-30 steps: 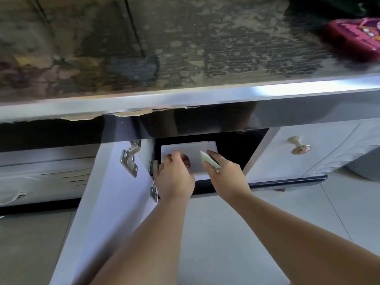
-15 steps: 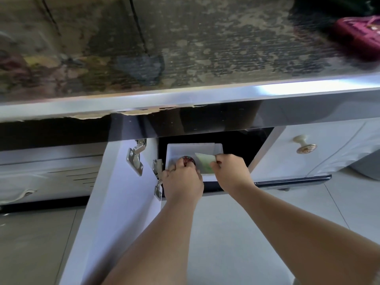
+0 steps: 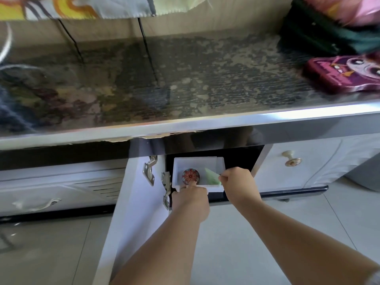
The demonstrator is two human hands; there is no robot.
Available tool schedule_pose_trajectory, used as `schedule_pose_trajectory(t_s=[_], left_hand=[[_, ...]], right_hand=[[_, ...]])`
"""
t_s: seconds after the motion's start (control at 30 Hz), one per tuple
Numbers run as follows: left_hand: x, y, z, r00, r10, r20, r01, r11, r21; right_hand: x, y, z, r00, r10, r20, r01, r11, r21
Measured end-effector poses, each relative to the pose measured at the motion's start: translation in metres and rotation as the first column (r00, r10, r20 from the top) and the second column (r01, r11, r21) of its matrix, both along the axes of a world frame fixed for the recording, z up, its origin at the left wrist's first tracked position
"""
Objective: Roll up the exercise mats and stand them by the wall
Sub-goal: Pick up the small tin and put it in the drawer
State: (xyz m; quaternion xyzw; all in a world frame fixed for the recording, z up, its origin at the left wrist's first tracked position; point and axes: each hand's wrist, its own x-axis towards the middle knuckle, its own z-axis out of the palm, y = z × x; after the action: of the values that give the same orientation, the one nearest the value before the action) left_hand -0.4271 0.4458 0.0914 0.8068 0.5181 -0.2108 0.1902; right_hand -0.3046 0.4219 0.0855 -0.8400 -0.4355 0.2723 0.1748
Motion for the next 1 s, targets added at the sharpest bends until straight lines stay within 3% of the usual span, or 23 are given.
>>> schedule_pose_trajectory(t_s=[0.37, 0.5, 0.67, 0.77, 0.9, 1.0], left_hand=[[-0.002, 0.004, -0.021, 0.998, -0.046, -0.044, 0.052, 0.991, 0.124], [-0.004, 0.004, -0.022, 0.998, -0.049, -0.036, 0.051, 0.996, 0.072], [-0.01, 0.0, 0.02, 0.993, -0.11, -0.047, 0.107, 0.993, -0.05], [-0.02, -0.009, 0.072, 0.984, -0.019, 0.177, 0.032, 0.997, -0.076], [-0.066, -0.047, 0.138, 0.836, 0.044, 0.547, -0.141, 0.98, 0.137], [-0.117, -0.075, 0.156, 0.774, 0.115, 0.622, -0.335, 0.908, 0.25]], right_hand=[[0.008, 0.007, -0.023, 1.0, 0.01, 0.001, -0.01, 0.986, 0.164], [0.007, 0.003, -0.009, 0.997, 0.067, 0.045, -0.072, 0.991, 0.111], [0.002, -0.021, 0.029, 0.984, 0.167, 0.055, -0.16, 0.981, -0.111], [0.001, -0.032, 0.069, 0.965, 0.26, 0.043, -0.248, 0.951, -0.184], [-0.016, -0.071, 0.132, 0.918, 0.398, -0.001, -0.394, 0.909, -0.135], [-0.041, -0.116, 0.166, 0.896, 0.439, -0.066, -0.443, 0.893, -0.08]])
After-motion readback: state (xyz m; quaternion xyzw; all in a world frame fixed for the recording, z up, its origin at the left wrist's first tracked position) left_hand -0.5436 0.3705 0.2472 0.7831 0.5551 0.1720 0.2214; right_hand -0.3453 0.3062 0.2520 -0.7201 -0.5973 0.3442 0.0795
